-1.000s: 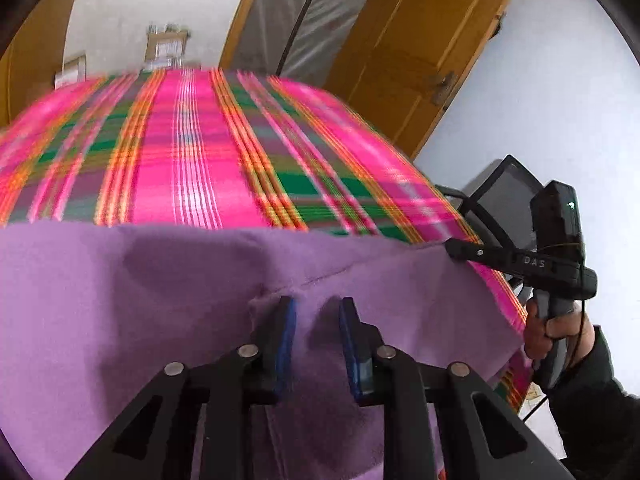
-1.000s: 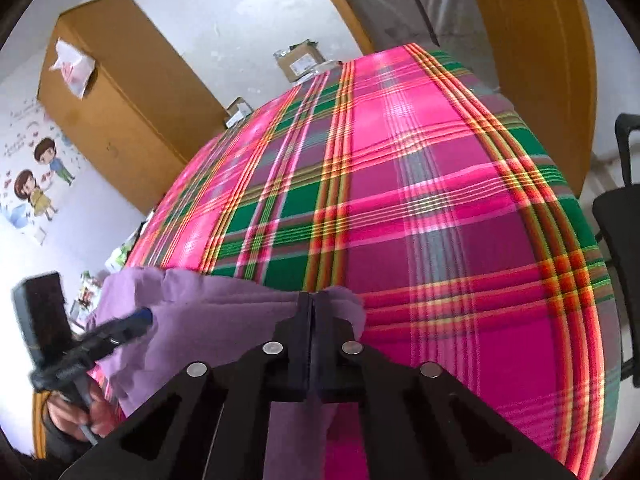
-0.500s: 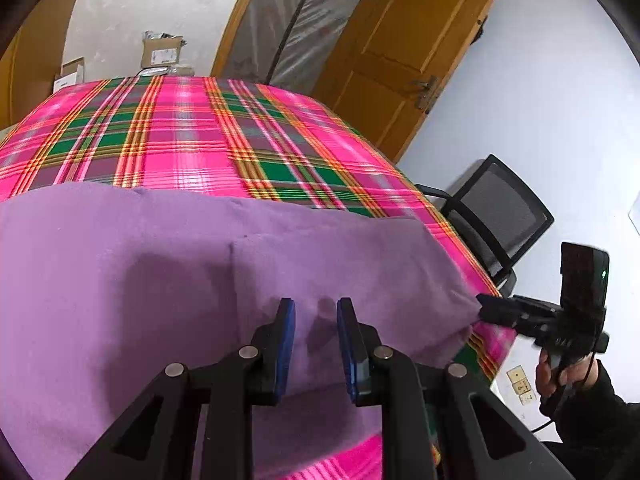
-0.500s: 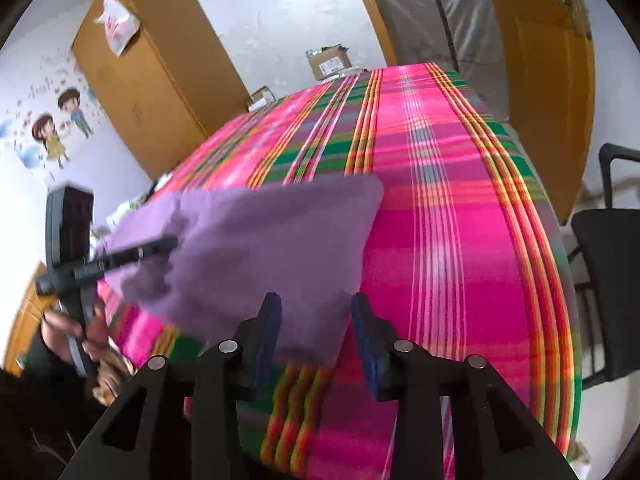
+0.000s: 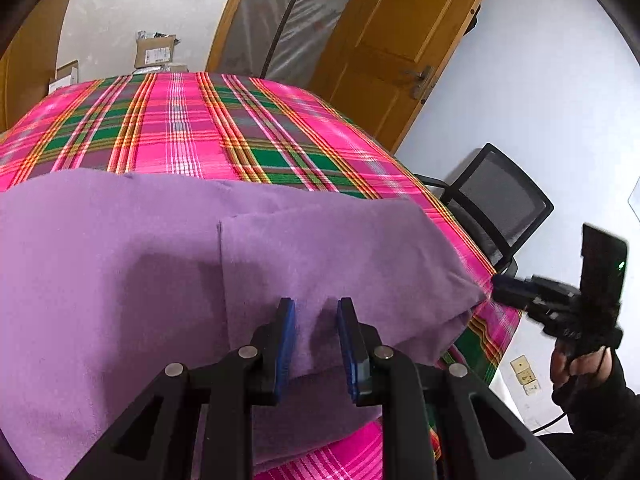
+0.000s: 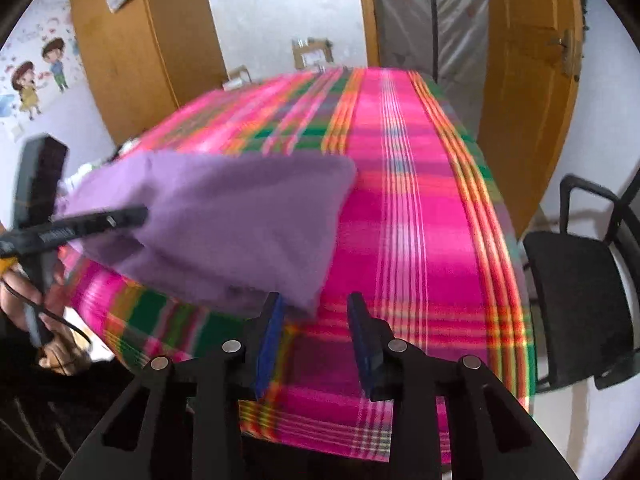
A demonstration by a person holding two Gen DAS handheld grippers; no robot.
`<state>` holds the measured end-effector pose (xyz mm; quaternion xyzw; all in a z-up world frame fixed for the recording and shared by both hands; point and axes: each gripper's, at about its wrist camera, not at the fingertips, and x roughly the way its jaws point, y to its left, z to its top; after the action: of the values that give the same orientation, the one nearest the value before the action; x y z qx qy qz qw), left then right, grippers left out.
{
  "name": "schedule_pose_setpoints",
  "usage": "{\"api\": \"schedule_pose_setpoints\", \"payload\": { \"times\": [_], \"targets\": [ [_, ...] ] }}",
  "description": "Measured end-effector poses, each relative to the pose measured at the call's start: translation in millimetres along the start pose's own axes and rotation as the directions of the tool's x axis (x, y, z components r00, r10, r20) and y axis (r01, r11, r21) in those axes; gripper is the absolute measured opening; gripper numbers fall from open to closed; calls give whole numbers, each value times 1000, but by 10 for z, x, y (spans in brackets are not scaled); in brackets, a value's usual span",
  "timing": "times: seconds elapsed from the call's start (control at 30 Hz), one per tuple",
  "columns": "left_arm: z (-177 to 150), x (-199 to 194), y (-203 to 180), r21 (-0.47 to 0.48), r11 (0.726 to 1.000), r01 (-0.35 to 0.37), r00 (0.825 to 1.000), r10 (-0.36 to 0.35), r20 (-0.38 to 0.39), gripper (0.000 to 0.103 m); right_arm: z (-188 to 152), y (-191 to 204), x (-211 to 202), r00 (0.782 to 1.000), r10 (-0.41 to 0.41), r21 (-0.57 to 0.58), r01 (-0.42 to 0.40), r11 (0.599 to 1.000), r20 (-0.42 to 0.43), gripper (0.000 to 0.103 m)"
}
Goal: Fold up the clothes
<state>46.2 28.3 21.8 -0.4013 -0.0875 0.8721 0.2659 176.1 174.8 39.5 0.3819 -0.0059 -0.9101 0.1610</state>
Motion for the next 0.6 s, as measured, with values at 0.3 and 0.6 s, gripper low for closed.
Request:
{"api": "schedule_pose_setpoints", "payload": {
  "times": [0.3, 0.6],
  "targets": [
    [-2, -37, -7, 5, 1000, -8, 1000, 8, -3, 22, 21, 112, 360, 999, 29, -51, -31, 998, -46, 2],
    [394, 120, -38, 37, 998, -57, 998, 56, 22, 22, 480, -66, 385, 999, 11, 20, -11, 1000, 31, 6]
  ]
}}
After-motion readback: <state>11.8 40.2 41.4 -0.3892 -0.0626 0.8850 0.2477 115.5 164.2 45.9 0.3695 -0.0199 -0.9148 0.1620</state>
